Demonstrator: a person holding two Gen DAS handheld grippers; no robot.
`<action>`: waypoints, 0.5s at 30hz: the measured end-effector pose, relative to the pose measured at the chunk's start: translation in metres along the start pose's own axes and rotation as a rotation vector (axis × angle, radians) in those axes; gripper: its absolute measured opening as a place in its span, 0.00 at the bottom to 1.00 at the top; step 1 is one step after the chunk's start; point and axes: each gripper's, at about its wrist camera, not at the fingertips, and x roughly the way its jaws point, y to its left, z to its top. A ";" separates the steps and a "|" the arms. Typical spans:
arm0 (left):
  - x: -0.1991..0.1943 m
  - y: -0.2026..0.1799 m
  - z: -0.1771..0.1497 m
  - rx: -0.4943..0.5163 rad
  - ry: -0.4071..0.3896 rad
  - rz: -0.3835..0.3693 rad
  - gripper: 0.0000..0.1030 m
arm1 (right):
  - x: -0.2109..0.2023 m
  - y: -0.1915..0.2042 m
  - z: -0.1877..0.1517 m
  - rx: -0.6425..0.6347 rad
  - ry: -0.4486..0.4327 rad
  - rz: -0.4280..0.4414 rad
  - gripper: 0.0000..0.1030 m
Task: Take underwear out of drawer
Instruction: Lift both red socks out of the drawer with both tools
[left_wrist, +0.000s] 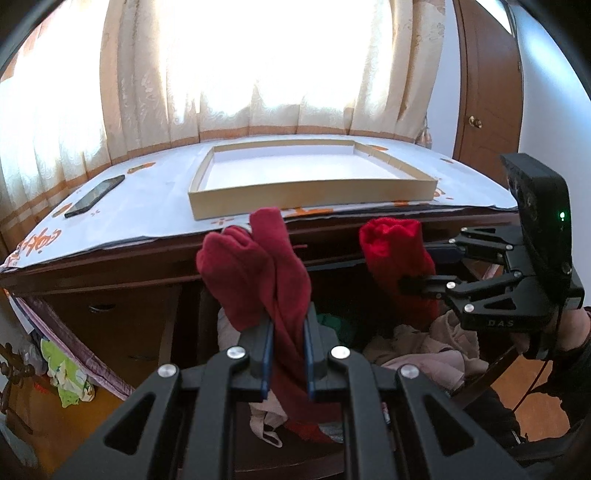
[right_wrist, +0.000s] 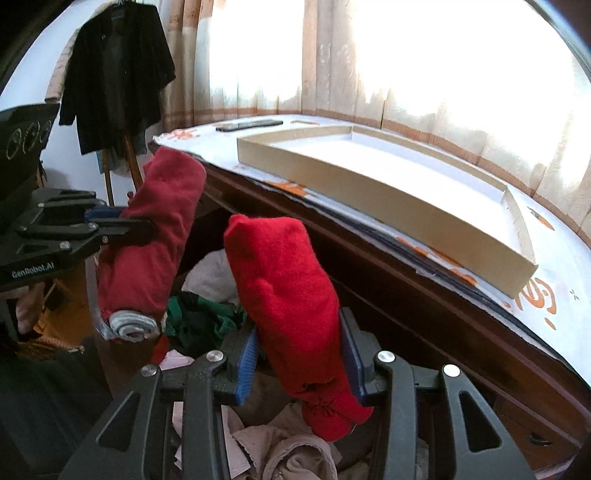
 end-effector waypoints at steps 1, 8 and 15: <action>-0.001 -0.001 0.001 0.004 -0.007 -0.002 0.11 | -0.003 0.001 0.000 0.003 -0.012 -0.001 0.42; -0.007 -0.009 0.007 0.033 -0.049 -0.006 0.11 | -0.028 -0.006 -0.009 0.026 -0.087 -0.004 0.41; -0.010 -0.013 0.014 0.054 -0.083 -0.010 0.11 | -0.039 -0.013 -0.021 0.081 -0.115 0.008 0.40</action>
